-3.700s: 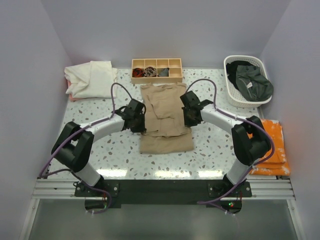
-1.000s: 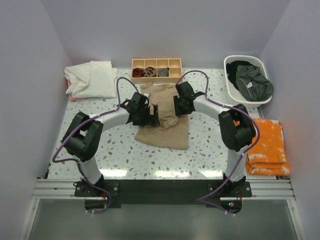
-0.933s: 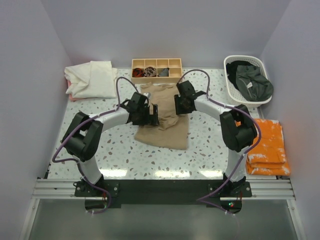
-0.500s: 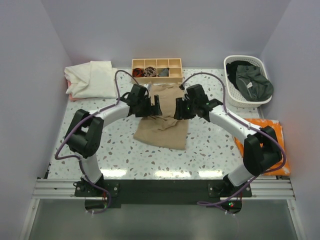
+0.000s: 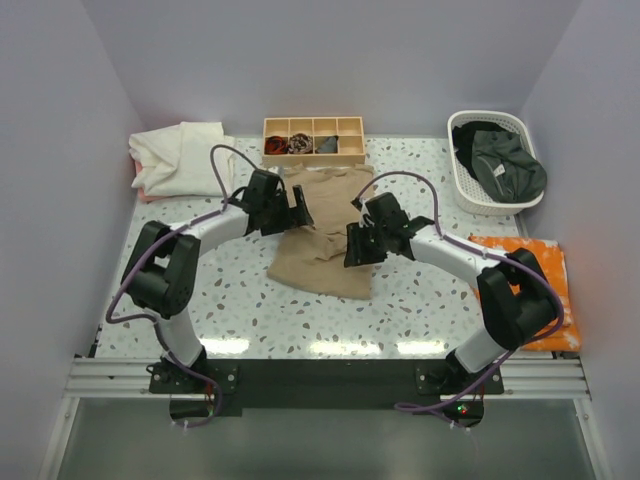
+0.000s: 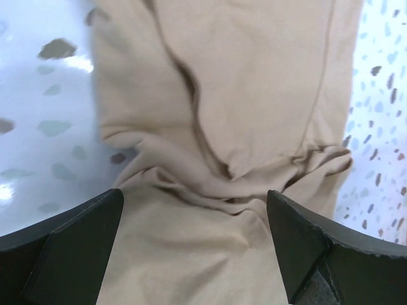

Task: Fold and stack the t-shirts
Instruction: Fold the folded rectangular tshirt in 1/3 of the way

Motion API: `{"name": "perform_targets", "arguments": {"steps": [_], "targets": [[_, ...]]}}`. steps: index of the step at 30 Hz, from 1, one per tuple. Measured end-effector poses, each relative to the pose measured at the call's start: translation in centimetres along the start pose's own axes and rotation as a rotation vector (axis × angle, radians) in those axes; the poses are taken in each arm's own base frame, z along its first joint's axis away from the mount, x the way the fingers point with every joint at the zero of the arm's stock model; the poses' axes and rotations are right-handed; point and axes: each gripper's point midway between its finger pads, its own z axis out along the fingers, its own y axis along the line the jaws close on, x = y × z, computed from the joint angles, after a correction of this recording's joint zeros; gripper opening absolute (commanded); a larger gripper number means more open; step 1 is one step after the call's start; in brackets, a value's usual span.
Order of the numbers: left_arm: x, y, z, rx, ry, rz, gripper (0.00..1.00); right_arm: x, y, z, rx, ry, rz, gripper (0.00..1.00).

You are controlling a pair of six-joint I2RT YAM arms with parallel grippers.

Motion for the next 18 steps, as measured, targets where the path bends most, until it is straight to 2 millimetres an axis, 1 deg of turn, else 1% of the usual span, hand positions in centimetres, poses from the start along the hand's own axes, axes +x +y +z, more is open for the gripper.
{"name": "perform_targets", "arguments": {"steps": [2, 5, 8, 11, 13, 15, 16, 17, 18], "targets": [[0.7, 1.4, -0.6, -0.044, -0.004, -0.008, 1.00, -0.1, 0.0, 0.1, -0.001, -0.006, -0.001, 0.42], [1.7, 2.9, -1.8, -0.097, -0.009, -0.011, 1.00, -0.5, -0.1, 0.8, 0.000, -0.007, -0.002, 0.41], [2.6, 3.7, -2.8, -0.119, -0.015, -0.010, 1.00, -0.8, -0.2, 2.1, 0.006, 0.012, 0.003, 0.41], [3.9, 4.4, -4.6, -0.129, -0.017, -0.006, 1.00, -0.5, -0.1, 2.2, 0.006, 0.022, 0.004, 0.41], [4.4, 4.4, -5.7, -0.120, -0.026, -0.004, 1.00, -0.3, 0.1, 2.3, 0.002, 0.022, 0.002, 0.41], [5.0, 4.3, -6.6, -0.104, -0.033, 0.001, 1.00, 0.5, 0.2, 2.3, 0.003, 0.037, 0.001, 0.41], [5.6, 4.3, -6.9, -0.097, -0.031, 0.005, 1.00, 1.2, 0.1, 2.3, 0.007, 0.048, 0.001, 0.40], [5.9, 4.3, -6.9, -0.095, -0.026, 0.007, 1.00, 2.0, -0.1, 2.2, 0.014, 0.062, 0.002, 0.40], [6.8, 4.3, -6.9, -0.092, -0.014, 0.013, 1.00, 2.9, -0.2, 2.2, 0.021, 0.081, 0.002, 0.40]]}}
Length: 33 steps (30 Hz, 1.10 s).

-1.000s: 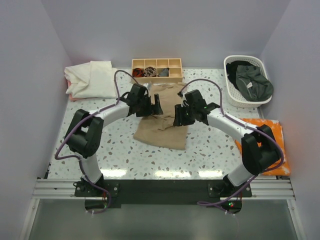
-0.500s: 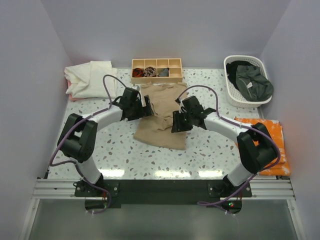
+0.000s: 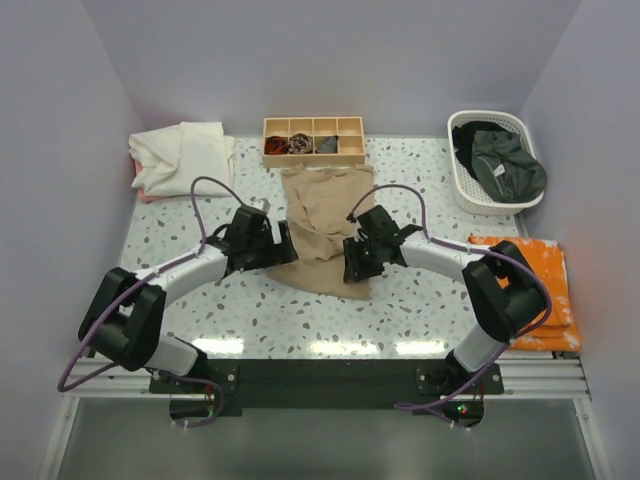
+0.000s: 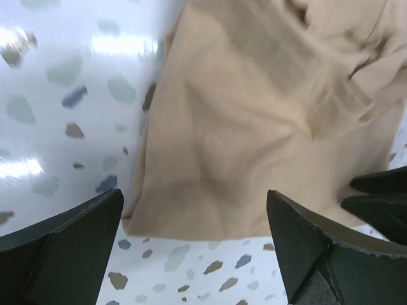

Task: Fold and stack the t-shirts
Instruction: Fold the folded rectangular tshirt in 1/3 of the way

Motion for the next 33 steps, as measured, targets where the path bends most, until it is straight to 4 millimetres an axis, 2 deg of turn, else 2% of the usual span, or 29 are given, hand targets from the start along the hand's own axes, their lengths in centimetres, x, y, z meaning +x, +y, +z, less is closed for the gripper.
{"name": "perform_targets", "arguments": {"steps": [4, 10, 16, 22, 28, 31, 33], "targets": [[5.0, 0.9, 0.5, -0.008, 0.083, 0.022, 1.00, 2.6, -0.7, 0.4, 0.036, 0.052, 0.006, 0.39], [7.9, -1.8, -0.3, 0.083, 0.056, 0.060, 1.00, 4.1, -0.2, 0.2, 0.040, 0.015, 0.003, 0.38], [11.6, -1.8, -2.9, 0.124, 0.085, 0.036, 1.00, 6.0, 0.0, -0.5, 0.048, -0.020, 0.040, 0.39], [15.1, -0.2, -6.2, 0.148, 0.122, -0.017, 1.00, 9.9, -1.4, -3.0, 0.094, 0.003, 0.111, 0.41], [16.5, 2.2, -8.3, 0.093, 0.149, -0.059, 1.00, 12.5, -3.0, -6.0, 0.186, 0.032, 0.159, 0.43], [16.1, 2.7, -8.8, 0.049, 0.143, -0.049, 1.00, 11.5, -2.7, -7.6, 0.172, -0.043, 0.155, 0.45], [15.0, 1.8, -8.9, 0.038, 0.135, -0.026, 1.00, 10.2, -2.3, -8.6, 0.171, -0.091, 0.147, 0.45]]}}
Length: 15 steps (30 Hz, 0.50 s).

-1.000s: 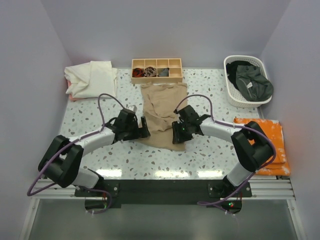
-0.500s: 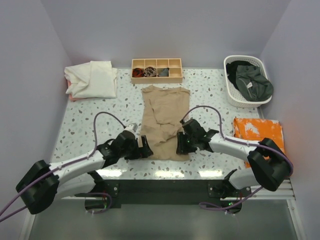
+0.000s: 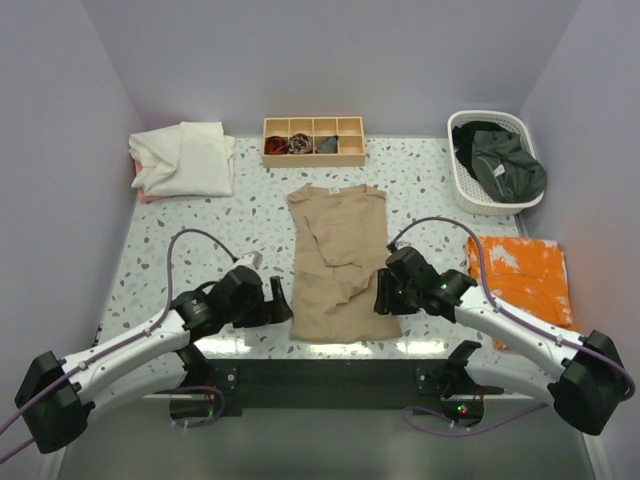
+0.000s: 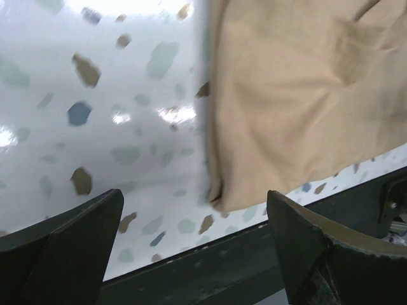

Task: Fold and stack the t-shirts
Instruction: Fold the folded rectangular tshirt in 1/3 of the way

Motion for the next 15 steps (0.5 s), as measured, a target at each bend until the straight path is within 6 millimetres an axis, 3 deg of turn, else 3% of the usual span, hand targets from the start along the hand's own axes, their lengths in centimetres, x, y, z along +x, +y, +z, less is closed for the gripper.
{"name": "perform_targets", "arguments": {"steps": [7, 10, 15], "targets": [[-6.1, -7.2, 1.5, 0.046, -0.070, 0.135, 1.00, -4.6, 2.2, -0.3, 0.017, -0.077, -0.044, 0.45], [-7.6, -7.9, 2.9, 0.019, -0.097, 0.195, 0.98, -4.7, 2.3, 0.8, 0.030, -0.061, -0.061, 0.45], [-8.1, -7.4, 5.1, -0.036, -0.098, 0.269, 0.92, -3.7, 2.1, 2.4, 0.023, -0.025, -0.065, 0.44]]}}
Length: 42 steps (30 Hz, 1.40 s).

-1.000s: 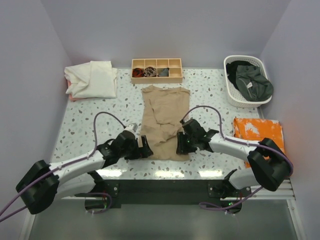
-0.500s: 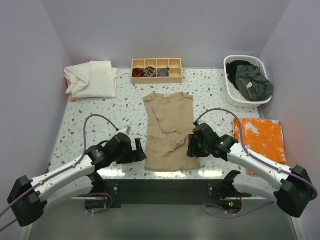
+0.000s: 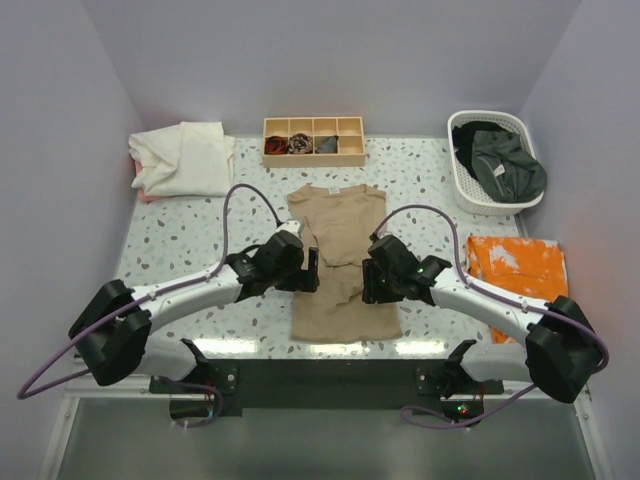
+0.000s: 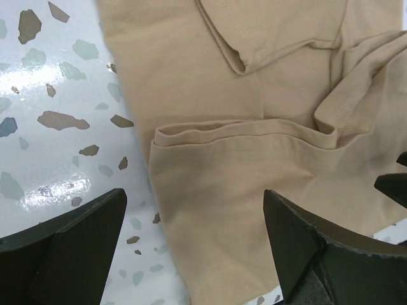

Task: Fold and stack the t-shirts
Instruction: Fold the folded rectangular tshirt in 1/3 of the way

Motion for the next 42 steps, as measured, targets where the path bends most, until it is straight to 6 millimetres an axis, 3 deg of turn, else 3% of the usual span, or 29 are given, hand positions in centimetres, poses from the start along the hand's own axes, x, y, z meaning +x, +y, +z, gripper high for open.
{"name": "perform_targets", "arguments": {"steps": [5, 10, 13, 14, 15, 20, 21, 32, 42], "targets": [[-0.1, 0.4, 1.5, -0.022, -0.010, 0.049, 0.88, 2.4, -0.6, 1.2, -0.016, 0.059, 0.007, 0.44], [-1.0, 0.3, 2.7, -0.026, -0.055, 0.086, 0.70, 4.3, -1.1, 2.0, -0.024, 0.097, 0.022, 0.44], [-1.5, 0.3, 3.2, -0.030, -0.079, 0.100, 0.47, 4.4, -1.0, 2.1, -0.034, 0.096, 0.029, 0.44], [-1.7, 0.3, 3.3, -0.032, -0.086, 0.107, 0.35, 4.4, -0.9, 2.2, -0.037, 0.094, 0.031, 0.44], [-1.8, 0.3, 3.5, -0.033, -0.092, 0.114, 0.15, 4.4, -0.9, 2.2, -0.040, 0.095, 0.032, 0.44], [-1.5, 0.9, 4.5, -0.061, -0.087, 0.139, 0.07, 4.4, -0.7, 2.2, -0.053, 0.096, 0.034, 0.44], [-1.3, 1.0, 4.8, -0.067, -0.080, 0.142, 0.00, 4.4, -0.7, 2.2, -0.054, 0.096, 0.034, 0.44], [-0.9, 1.7, 5.2, -0.097, -0.071, 0.149, 0.00, 4.5, -0.7, 2.4, -0.055, 0.093, 0.041, 0.44], [-4.0, 2.3, 3.2, -0.124, -0.175, 0.112, 0.00, 4.2, -0.1, 2.9, -0.070, 0.089, 0.059, 0.44]]}}
